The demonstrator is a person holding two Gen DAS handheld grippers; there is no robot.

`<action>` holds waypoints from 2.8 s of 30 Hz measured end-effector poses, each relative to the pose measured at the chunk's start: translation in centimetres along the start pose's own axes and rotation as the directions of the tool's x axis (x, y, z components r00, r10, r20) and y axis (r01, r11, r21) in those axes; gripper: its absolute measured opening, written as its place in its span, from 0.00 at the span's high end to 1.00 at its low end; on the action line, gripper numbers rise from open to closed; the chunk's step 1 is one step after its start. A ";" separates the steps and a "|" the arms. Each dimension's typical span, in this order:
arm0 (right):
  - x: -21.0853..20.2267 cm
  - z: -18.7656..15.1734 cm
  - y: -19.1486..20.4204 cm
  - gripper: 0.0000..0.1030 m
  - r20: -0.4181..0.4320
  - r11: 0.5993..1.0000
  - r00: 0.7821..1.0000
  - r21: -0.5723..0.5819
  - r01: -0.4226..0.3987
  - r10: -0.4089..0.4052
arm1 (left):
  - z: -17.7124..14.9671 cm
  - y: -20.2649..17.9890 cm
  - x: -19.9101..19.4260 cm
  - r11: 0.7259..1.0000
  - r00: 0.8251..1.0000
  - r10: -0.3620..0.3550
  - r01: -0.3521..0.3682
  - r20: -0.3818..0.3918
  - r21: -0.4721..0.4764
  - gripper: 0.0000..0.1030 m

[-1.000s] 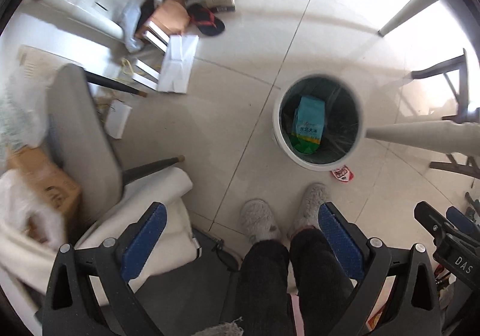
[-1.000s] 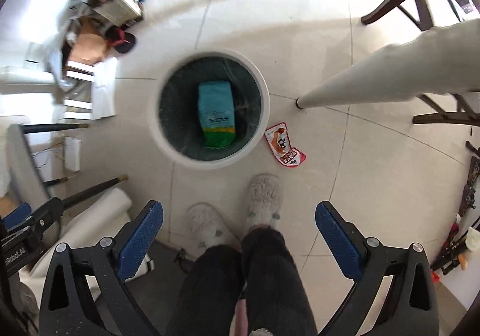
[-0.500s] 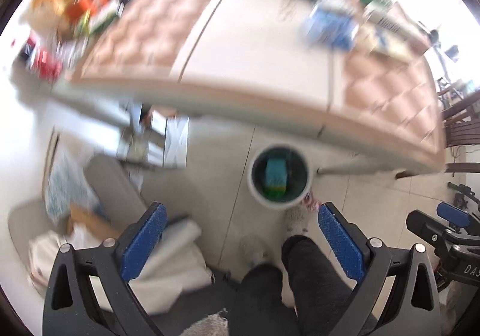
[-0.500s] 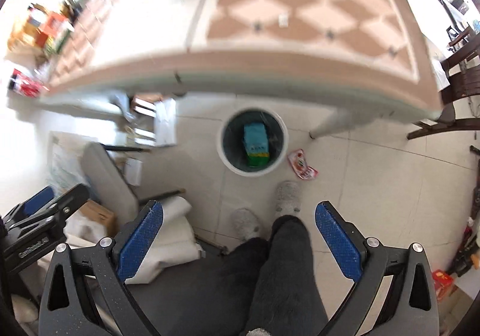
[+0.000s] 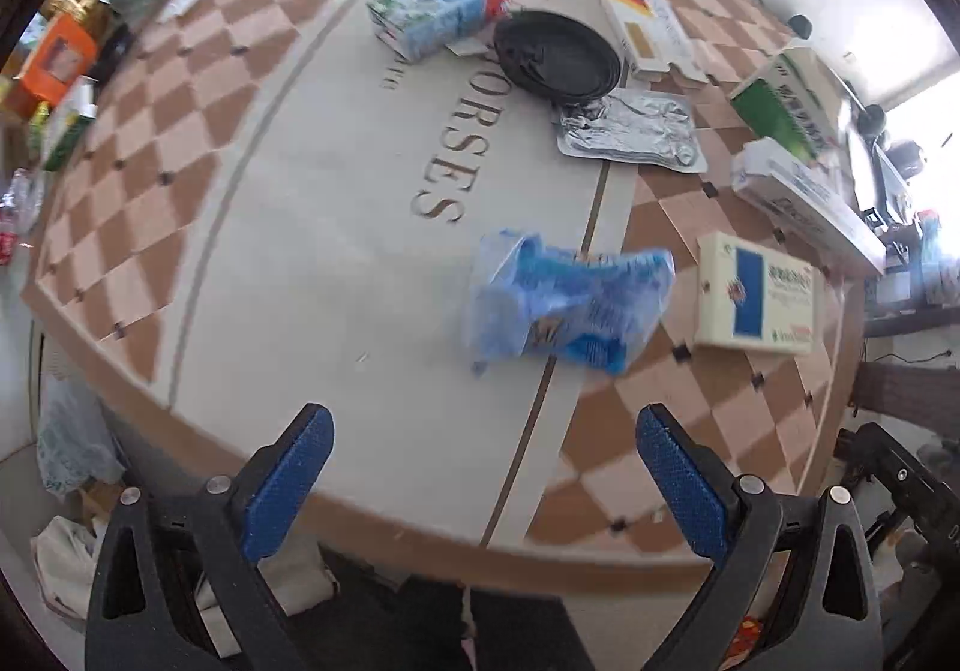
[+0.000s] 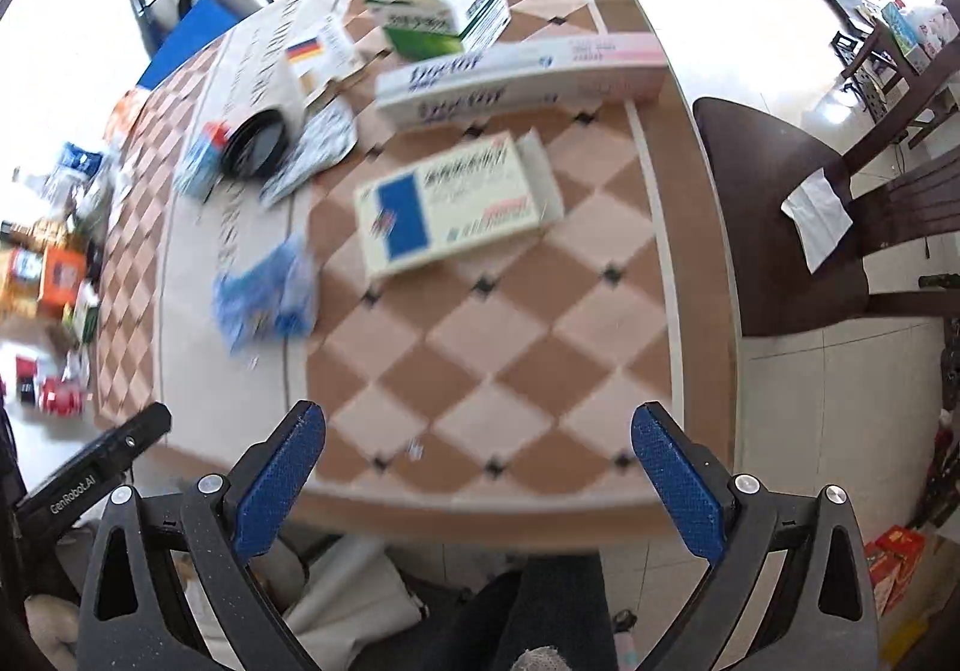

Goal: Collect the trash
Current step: 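Grasp the blue plastic bag with the left tool while the right tool grasps the medicine box, then carry the blue bag and medicine box to the bin and drop them in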

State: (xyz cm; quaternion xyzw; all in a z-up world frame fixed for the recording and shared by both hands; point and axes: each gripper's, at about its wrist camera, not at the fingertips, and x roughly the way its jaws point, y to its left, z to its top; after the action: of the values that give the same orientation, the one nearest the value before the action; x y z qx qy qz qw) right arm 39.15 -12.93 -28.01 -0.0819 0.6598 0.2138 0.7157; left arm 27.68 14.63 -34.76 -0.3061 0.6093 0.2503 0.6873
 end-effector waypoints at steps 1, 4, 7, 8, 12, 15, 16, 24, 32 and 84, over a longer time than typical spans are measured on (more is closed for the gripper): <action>0.9 1.4 -0.1 0.00 -0.009 1.000 1.000 0.000 0.006 -0.006 | 1.0 -0.4 1.3 1.000 1.000 0.002 -0.002 -0.018 -0.002 0.03; 4.2 5.1 -0.2 0.00 -0.035 1.000 0.999 -0.016 0.018 -0.019 | 3.3 -1.1 4.3 1.000 0.998 0.013 -0.013 -0.057 0.001 0.20; 6.8 7.5 0.7 0.00 -0.041 0.997 0.998 -0.054 0.051 -0.054 | 4.3 -1.2 6.1 1.000 0.997 0.008 -0.008 -0.075 0.002 0.53; 7.6 8.1 1.2 0.00 -0.039 0.996 0.997 -0.067 0.057 -0.060 | 4.3 -1.2 5.9 1.000 0.998 0.010 -0.010 -0.058 0.002 0.59; 10.6 9.6 3.5 0.00 -0.044 0.986 0.994 -0.133 0.097 -0.104 | 3.9 -1.1 5.6 0.998 0.998 0.056 -0.055 -0.030 0.026 0.76; 13.3 10.3 5.2 0.00 -0.074 0.972 0.985 -0.189 0.142 -0.158 | 3.6 -0.7 5.5 0.998 0.998 0.065 -0.064 -0.021 0.017 0.84; 13.6 10.4 5.6 0.00 -0.063 0.968 0.983 -0.199 0.154 -0.170 | 3.6 -0.6 5.5 0.998 0.998 0.062 -0.061 -0.021 0.014 0.85; 14.4 11.5 7.5 0.00 -0.133 0.938 0.963 -0.292 0.187 -0.234 | 3.3 0.0 5.3 0.997 0.997 0.070 -0.070 -0.015 0.012 0.90; 13.1 10.2 8.4 0.17 -0.073 0.931 0.971 -0.310 0.194 -0.227 | 1.0 0.5 3.8 0.994 0.995 0.100 -0.100 0.012 0.033 0.91; 16.2 11.1 12.1 0.00 -0.264 0.685 0.903 -0.727 0.046 -0.340 | -4.1 0.3 2.1 0.957 0.972 0.230 -0.215 0.055 -0.193 0.91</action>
State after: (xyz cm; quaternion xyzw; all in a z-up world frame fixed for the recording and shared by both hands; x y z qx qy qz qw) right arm 44.89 5.55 -40.56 -0.4592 0.6394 0.3512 0.5069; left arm 24.96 11.83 -37.21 -0.2884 0.5869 0.3933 0.6462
